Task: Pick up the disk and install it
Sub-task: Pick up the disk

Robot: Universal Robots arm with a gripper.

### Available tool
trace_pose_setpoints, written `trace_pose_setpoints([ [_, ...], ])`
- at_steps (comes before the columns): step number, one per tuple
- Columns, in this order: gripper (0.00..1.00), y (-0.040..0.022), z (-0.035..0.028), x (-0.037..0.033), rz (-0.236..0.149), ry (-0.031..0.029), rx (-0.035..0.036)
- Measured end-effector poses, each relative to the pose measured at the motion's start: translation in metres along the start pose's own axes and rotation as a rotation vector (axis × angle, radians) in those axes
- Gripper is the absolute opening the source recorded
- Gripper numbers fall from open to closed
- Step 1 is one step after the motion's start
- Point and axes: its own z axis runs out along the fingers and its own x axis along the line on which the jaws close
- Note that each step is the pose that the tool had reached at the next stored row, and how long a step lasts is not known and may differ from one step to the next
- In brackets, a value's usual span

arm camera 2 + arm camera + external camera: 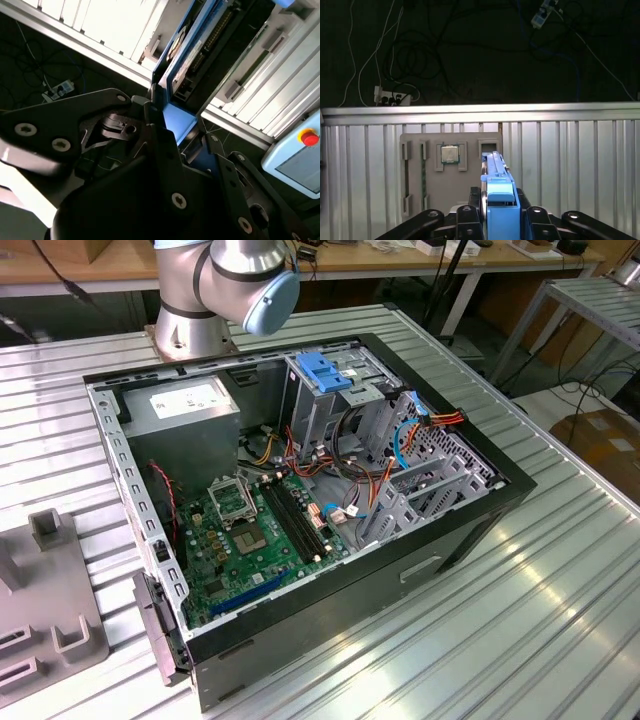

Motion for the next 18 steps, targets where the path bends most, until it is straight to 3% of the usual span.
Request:
trace_pose_setpoints([
  [18, 0.37, 0.0008, -0.0363, -0.0004, 0.000, 0.0001, 0.0000],
])
